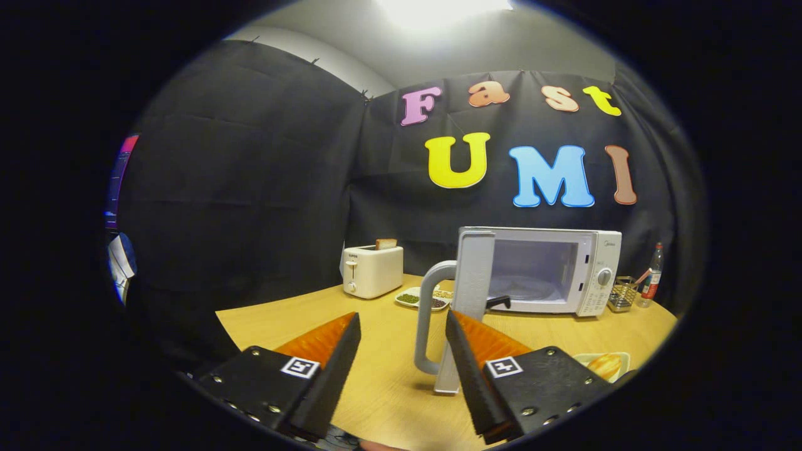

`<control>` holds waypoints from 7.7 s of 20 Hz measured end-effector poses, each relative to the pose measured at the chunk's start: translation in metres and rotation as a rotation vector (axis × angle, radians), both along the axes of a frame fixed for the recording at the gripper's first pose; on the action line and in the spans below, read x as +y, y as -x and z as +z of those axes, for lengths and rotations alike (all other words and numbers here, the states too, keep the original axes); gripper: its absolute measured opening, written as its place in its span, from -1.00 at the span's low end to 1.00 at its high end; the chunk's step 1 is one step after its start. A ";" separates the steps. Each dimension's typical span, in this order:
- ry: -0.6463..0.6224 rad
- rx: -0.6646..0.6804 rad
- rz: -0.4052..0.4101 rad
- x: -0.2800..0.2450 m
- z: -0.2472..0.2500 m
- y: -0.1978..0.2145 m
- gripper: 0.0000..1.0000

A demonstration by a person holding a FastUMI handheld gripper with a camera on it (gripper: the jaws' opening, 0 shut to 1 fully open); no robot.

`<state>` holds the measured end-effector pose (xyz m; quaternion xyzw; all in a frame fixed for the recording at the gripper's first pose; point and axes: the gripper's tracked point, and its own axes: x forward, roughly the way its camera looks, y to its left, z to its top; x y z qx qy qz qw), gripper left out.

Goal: Open the microwave, put the food inside, and close the microwave door.

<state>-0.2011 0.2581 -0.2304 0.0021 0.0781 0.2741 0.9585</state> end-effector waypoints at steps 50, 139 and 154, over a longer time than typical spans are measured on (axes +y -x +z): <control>-0.233 0.442 -0.152 -0.122 -0.062 -0.244 0.32; 0.012 0.125 0.121 -0.034 -0.044 -0.102 -0.96; 0.039 0.102 -0.373 -0.193 -0.061 -0.299 -0.98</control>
